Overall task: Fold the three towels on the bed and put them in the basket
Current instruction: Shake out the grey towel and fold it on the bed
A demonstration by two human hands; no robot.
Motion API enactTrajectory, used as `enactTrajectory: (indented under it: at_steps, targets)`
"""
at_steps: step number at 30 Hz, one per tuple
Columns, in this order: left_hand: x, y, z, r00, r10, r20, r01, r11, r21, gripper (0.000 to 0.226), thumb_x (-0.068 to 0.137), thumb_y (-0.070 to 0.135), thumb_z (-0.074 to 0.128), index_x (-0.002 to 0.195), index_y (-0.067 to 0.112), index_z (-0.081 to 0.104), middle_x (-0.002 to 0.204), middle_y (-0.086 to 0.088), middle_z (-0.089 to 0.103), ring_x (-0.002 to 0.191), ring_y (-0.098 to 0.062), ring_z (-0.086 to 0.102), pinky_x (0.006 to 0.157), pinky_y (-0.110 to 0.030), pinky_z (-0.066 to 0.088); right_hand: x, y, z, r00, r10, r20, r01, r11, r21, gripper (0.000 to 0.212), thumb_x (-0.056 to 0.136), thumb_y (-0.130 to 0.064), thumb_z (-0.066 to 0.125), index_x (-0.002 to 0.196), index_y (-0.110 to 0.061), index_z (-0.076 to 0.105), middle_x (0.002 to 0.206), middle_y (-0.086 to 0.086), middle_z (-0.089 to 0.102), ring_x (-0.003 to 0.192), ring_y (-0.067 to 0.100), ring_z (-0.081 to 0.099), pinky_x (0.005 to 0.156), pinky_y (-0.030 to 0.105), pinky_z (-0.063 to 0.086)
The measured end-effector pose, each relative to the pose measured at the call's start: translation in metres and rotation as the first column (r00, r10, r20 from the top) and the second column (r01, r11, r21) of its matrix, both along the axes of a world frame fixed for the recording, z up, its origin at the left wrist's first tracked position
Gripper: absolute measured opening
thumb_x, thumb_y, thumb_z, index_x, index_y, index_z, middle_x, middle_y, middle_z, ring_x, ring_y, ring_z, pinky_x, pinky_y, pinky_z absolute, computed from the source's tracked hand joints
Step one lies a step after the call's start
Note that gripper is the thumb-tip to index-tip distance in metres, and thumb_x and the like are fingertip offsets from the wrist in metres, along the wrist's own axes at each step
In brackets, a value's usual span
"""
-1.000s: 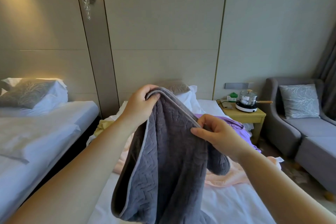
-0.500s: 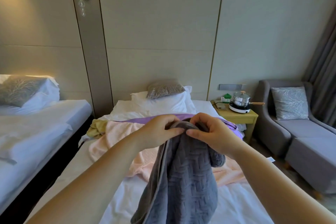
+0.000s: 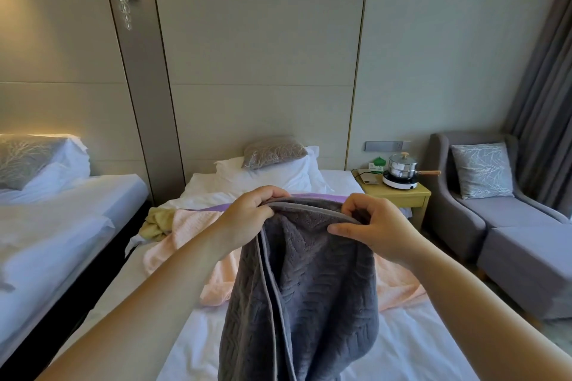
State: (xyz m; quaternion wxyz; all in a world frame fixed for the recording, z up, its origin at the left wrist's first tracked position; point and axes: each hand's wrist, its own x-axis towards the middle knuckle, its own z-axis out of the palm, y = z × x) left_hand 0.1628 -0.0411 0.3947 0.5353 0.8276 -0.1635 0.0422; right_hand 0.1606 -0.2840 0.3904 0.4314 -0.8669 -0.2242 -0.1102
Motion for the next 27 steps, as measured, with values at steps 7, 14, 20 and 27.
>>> enactTrajectory:
  at_steps: [7, 14, 20, 27]
  targets:
    - [-0.014, -0.026, 0.000, 0.980, -0.195, 0.033, 0.187, 0.970, 0.158, 0.024, 0.085, 0.028, 0.070, 0.108, 0.024, 0.063, 0.101, 0.003, 0.067, 0.086, -0.006, 0.061, 0.083, -0.024, 0.049, -0.002, 0.024, 0.008, 0.995, 0.056, 0.079, -0.063, 0.995, 0.084, 0.024, 0.071, -0.028, 0.080, 0.071, -0.020, 0.057, 0.061, -0.013, 0.057, 0.055, -0.002, 0.046, 0.051, 0.011, 0.036]
    - [-0.011, -0.011, -0.003, 0.996, -0.083, -0.014, 0.083, 0.997, -0.010, 0.014, 0.093, 0.016, 0.058, 0.105, 0.019, 0.064, 0.109, -0.013, 0.065, 0.097, -0.022, 0.060, 0.098, -0.039, 0.046, -0.002, -0.001, -0.010, 0.974, 0.115, -0.196, -0.119, 0.993, -0.007, 0.014, 0.075, -0.021, 0.077, 0.080, -0.028, 0.067, 0.089, -0.003, 0.069, 0.084, 0.012, 0.066, 0.085, 0.033, 0.054]
    - [-0.013, -0.019, -0.009, 0.983, -0.173, -0.065, 0.174, 0.985, 0.001, 0.035, 0.082, 0.035, 0.068, 0.113, 0.032, 0.053, 0.100, -0.003, 0.064, 0.091, -0.013, 0.063, 0.090, -0.027, 0.050, 0.001, 0.014, -0.009, 0.999, 0.032, 0.016, -0.033, 0.994, 0.101, 0.022, 0.073, -0.018, 0.079, 0.073, -0.022, 0.057, 0.065, -0.011, 0.059, 0.060, 0.002, 0.051, 0.061, 0.014, 0.042]
    - [-0.015, -0.013, -0.001, 0.975, -0.103, 0.195, 0.094, 0.994, 0.056, 0.037, 0.093, 0.007, 0.055, 0.106, 0.041, 0.049, 0.093, -0.004, 0.067, 0.086, -0.031, 0.062, 0.083, -0.037, 0.050, 0.003, 0.016, -0.012, 0.991, 0.104, -0.082, -0.106, 0.994, -0.019, 0.019, 0.068, -0.038, 0.077, 0.078, -0.032, 0.063, 0.074, -0.011, 0.064, 0.067, 0.003, 0.059, 0.072, 0.022, 0.052]
